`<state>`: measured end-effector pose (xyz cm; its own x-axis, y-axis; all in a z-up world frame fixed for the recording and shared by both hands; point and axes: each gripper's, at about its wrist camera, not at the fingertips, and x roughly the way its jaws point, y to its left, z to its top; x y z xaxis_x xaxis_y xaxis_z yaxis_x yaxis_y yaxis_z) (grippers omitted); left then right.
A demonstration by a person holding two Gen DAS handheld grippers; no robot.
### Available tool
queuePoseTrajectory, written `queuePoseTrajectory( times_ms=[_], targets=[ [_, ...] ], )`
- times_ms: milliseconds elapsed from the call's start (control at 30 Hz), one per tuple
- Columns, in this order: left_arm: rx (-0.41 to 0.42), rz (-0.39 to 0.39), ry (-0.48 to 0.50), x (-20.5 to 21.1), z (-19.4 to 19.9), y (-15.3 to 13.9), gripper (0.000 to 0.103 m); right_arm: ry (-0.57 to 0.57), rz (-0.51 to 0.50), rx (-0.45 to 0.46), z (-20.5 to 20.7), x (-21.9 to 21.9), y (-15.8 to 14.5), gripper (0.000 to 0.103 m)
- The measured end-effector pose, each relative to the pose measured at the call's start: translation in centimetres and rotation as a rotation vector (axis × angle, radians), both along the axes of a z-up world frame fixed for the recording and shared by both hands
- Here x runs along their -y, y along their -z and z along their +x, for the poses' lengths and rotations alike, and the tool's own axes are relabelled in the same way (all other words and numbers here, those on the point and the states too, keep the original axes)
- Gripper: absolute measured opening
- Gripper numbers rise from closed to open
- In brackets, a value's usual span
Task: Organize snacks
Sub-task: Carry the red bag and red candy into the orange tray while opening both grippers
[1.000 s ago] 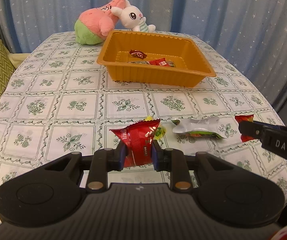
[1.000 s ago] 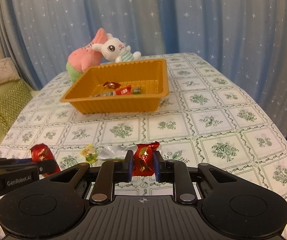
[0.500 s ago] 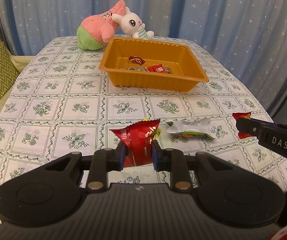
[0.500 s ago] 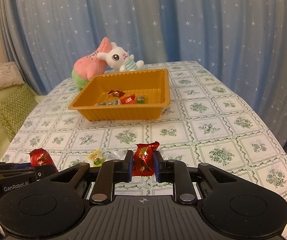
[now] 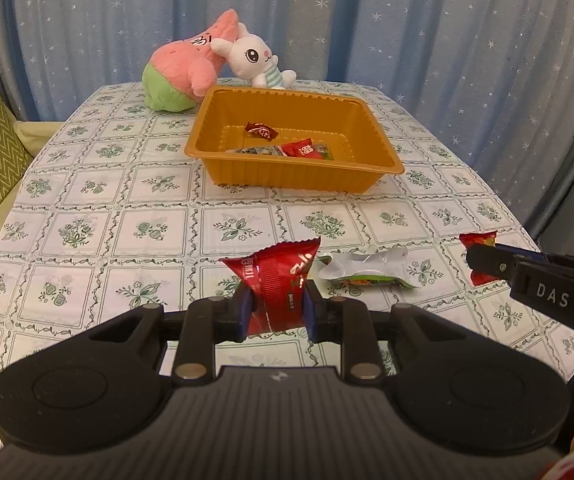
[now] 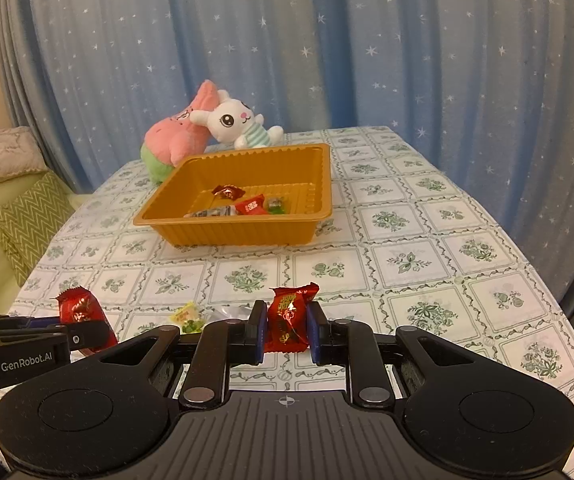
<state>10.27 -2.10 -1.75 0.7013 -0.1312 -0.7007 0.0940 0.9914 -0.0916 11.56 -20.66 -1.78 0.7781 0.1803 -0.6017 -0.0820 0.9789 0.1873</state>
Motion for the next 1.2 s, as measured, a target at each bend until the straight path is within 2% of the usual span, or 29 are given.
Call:
queuePoseTrajectory(
  times_ms=[600,1200],
  targets=[
    [0.016,0.005,0.041,0.7,3.9,-1.2,0.023,-0.002,-0.001,-0.008,3.4,0.6,0.0,0.021],
    [0.049,0.032,0.073,0.1,12.5,-2.9,0.023,-0.025,0.016,0.032,12.3,0.9,-2.0,0.021]
  ],
)
